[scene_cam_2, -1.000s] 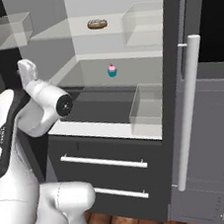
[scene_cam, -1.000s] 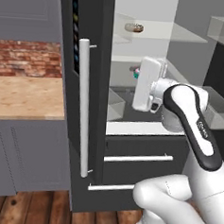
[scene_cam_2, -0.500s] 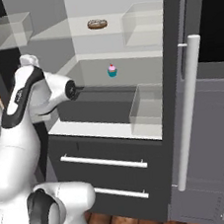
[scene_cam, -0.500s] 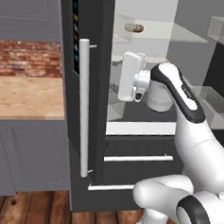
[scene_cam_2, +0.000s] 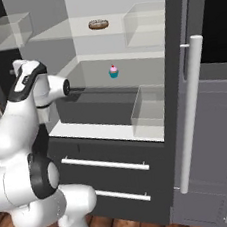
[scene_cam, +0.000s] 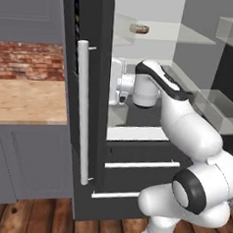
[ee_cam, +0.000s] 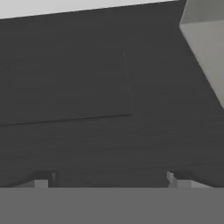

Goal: Take the donut and cupcake from the fridge and place them on the empty tray on the dining counter.

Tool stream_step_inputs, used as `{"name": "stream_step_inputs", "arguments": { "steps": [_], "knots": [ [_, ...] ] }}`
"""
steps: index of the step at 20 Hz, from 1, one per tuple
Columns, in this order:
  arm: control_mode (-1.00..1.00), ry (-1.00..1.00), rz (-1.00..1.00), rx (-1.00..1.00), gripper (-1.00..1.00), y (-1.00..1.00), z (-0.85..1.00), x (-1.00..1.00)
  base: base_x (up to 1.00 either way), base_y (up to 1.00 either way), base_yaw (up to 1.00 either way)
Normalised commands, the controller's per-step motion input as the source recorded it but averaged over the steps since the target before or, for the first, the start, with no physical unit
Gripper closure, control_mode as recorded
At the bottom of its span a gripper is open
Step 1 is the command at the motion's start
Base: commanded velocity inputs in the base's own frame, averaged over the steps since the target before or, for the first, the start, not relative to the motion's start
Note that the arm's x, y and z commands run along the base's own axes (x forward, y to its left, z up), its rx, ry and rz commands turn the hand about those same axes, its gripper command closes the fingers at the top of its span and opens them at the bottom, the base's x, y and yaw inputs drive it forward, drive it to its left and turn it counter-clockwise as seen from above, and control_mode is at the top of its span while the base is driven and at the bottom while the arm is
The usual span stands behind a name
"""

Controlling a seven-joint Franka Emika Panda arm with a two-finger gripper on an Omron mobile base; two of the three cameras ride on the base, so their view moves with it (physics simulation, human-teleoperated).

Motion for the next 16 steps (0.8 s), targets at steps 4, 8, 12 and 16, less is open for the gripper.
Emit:
{"name": "stream_step_inputs", "arguments": {
  "steps": [4, 8, 12, 16],
  "knots": [
    [-1.00, 0.00, 0.08, -0.06, -1.00, 1.00, 0.00, 0.03, 0.00, 0.00, 0.00],
    [-1.00, -0.01, 0.06, -0.10, -1.00, 1.00, -0.09, -0.07, 0.00, 0.00, 0.00],
    [-1.00, -0.07, 0.01, 0.08, -1.00, 0.06, 0.02, -0.04, 0.00, 0.00, 0.00],
    [-1.00, -0.02, 0.00, 0.00, -1.00, -0.90, 0.72, -0.03, 0.00, 0.00, 0.00]
  ]
}}
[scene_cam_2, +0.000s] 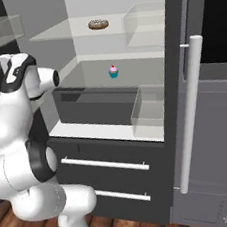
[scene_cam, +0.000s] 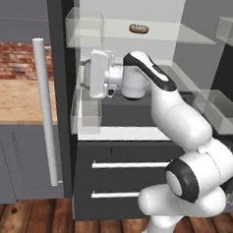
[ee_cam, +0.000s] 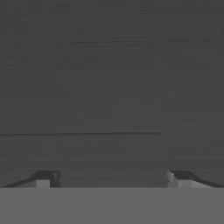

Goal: Take the donut and cupcake from the fridge and place them on the empty tray on the dining counter.

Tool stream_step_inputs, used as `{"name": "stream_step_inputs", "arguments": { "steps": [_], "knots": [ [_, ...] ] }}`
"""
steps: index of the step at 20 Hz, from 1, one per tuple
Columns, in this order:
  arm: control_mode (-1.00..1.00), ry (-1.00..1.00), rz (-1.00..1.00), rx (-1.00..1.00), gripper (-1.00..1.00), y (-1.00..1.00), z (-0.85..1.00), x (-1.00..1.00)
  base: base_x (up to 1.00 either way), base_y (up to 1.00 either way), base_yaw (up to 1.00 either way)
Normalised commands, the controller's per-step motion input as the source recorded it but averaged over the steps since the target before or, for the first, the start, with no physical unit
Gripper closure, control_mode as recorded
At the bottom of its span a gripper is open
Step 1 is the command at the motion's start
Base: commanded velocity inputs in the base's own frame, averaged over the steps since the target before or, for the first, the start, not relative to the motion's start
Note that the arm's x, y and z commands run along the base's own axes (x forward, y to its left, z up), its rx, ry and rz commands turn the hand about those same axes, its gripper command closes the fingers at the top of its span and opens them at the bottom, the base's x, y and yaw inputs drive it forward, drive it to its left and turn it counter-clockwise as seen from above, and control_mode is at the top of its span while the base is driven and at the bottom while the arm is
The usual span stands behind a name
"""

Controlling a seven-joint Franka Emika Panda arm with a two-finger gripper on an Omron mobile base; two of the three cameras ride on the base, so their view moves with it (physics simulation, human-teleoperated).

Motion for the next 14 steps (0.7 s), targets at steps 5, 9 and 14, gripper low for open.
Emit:
{"name": "stream_step_inputs", "arguments": {
  "steps": [5, 9, 14],
  "knots": [
    [-1.00, 0.01, -0.01, -0.12, -1.00, -1.00, 0.32, 0.00, 0.00, 0.00, 0.00],
    [-1.00, 0.00, -0.02, -0.22, -1.00, -1.00, 0.00, -0.01, 0.00, 0.00, 0.00],
    [-1.00, -0.02, -0.08, -0.37, -1.00, -0.90, -0.01, -0.02, 0.00, 0.00, 0.00]
  ]
}}
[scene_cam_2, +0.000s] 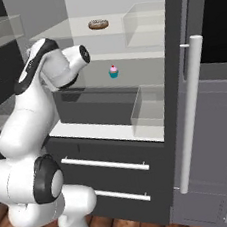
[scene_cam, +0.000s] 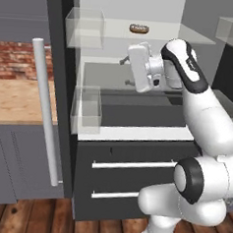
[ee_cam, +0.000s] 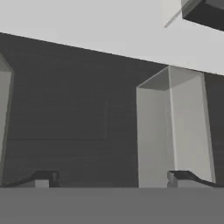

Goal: Take the donut and cupcake from the fridge and place them on the empty tray on the dining counter.

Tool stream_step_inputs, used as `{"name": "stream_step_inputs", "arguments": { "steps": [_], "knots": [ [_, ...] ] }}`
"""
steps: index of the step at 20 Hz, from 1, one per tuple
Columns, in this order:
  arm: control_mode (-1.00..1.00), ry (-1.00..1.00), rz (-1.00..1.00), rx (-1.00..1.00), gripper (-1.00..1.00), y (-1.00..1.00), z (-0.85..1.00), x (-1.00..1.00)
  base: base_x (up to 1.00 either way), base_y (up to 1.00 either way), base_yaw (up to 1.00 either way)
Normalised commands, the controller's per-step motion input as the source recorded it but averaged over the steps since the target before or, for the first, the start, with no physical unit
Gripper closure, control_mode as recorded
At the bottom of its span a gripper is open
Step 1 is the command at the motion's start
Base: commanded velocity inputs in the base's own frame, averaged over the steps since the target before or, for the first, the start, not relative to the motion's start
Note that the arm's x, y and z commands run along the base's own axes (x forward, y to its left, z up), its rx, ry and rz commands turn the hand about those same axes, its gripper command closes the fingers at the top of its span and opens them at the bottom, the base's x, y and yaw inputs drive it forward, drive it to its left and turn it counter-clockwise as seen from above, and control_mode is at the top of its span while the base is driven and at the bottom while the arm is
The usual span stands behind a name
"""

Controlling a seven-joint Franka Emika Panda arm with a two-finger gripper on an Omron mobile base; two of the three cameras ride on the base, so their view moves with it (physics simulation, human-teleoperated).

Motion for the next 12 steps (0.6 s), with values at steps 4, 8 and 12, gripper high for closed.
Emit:
{"name": "stream_step_inputs", "arguments": {
  "steps": [4, 8, 12],
  "knots": [
    [-1.00, -0.14, -0.21, -0.61, -1.00, -0.48, -0.23, -0.25, 0.00, 0.00, 0.00],
    [-1.00, -0.25, -0.16, -0.65, -1.00, -0.30, -0.63, -0.86, 0.00, 0.00, 0.00],
    [-1.00, -0.10, -0.02, -0.40, -1.00, -0.42, -0.15, -1.00, 0.00, 0.00, 0.00]
  ]
}}
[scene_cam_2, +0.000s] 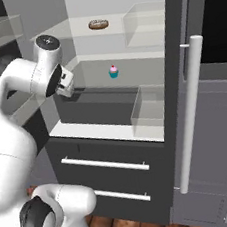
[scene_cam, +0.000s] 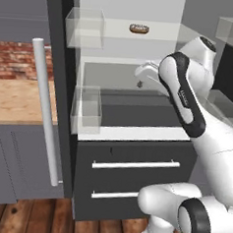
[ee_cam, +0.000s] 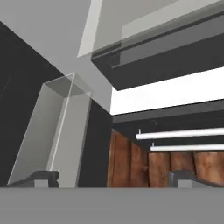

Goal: Take the donut and cupcake from the fridge and place them on the empty tray on the dining counter.

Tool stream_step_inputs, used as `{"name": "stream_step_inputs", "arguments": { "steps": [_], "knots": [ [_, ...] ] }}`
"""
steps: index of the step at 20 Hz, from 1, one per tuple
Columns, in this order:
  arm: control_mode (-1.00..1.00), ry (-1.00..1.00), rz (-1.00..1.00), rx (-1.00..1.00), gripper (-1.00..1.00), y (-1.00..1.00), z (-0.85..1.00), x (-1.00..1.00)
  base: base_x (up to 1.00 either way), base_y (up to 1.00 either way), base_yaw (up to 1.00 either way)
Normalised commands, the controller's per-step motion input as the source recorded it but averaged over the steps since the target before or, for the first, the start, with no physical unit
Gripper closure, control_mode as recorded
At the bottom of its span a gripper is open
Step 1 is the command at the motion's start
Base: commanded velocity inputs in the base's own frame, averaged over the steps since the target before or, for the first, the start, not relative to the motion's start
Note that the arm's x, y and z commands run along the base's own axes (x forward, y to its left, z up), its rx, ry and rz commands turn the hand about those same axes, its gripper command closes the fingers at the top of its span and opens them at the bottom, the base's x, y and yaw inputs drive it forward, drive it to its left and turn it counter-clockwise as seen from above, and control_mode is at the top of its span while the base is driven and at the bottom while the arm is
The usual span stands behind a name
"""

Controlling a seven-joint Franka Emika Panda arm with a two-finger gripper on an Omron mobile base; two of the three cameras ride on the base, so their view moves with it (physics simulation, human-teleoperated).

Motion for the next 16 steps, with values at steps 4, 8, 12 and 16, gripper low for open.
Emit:
{"name": "stream_step_inputs", "arguments": {
  "steps": [4, 8, 12, 16],
  "knots": [
    [-1.00, -0.19, 0.00, -0.38, -1.00, -0.43, 0.05, -1.00, 0.00, 0.00, 0.00],
    [-1.00, -0.12, -0.05, -0.26, -1.00, -0.31, 0.36, -0.38, 0.00, 0.00, 0.00],
    [-1.00, 0.00, 0.00, 0.00, -1.00, -0.13, 0.21, -0.78, 0.00, 0.00, 0.00],
    [-1.00, -0.01, 0.00, -0.02, -1.00, -0.11, 0.33, -1.00, 0.00, 0.00, 0.00]
  ]
}}
